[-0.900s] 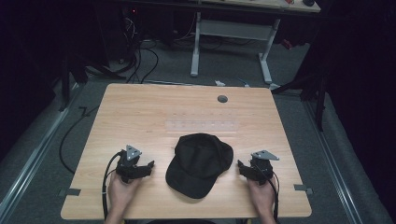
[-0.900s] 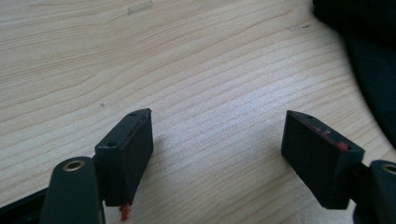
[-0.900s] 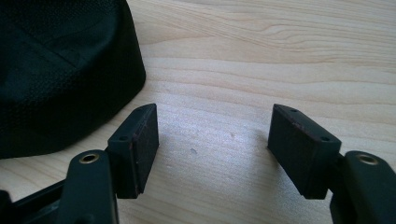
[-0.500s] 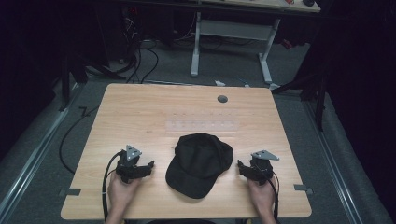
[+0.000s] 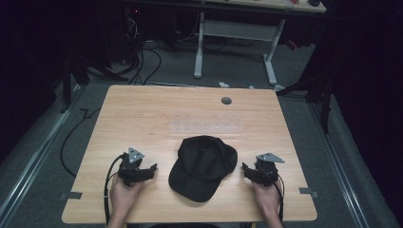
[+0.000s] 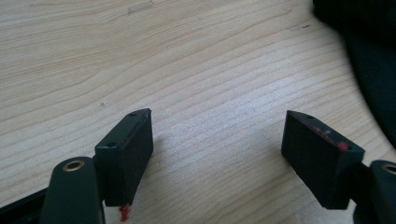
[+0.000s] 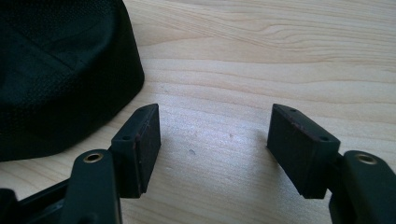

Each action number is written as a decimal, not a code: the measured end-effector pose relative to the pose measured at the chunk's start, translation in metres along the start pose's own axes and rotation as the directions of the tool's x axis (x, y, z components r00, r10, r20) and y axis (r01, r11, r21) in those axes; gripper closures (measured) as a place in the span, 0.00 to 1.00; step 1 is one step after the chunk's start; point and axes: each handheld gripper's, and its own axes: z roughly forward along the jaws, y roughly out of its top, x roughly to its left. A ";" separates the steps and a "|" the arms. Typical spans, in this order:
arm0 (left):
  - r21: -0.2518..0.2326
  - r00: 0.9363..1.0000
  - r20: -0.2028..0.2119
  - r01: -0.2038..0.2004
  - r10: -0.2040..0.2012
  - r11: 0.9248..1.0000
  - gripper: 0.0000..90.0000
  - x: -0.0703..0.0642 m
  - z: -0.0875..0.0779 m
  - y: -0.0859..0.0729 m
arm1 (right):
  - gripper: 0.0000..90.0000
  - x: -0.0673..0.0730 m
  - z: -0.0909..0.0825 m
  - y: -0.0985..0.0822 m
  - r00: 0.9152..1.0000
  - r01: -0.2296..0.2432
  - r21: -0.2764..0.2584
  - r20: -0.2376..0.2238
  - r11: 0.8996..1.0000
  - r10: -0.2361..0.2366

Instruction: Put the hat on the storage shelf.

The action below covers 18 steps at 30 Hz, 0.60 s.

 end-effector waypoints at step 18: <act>-0.002 1.000 0.005 0.005 -0.005 1.000 0.28 0.001 0.000 0.000 | 0.47 -0.002 -0.035 0.002 0.988 -0.099 -0.036 -0.120 0.994 0.094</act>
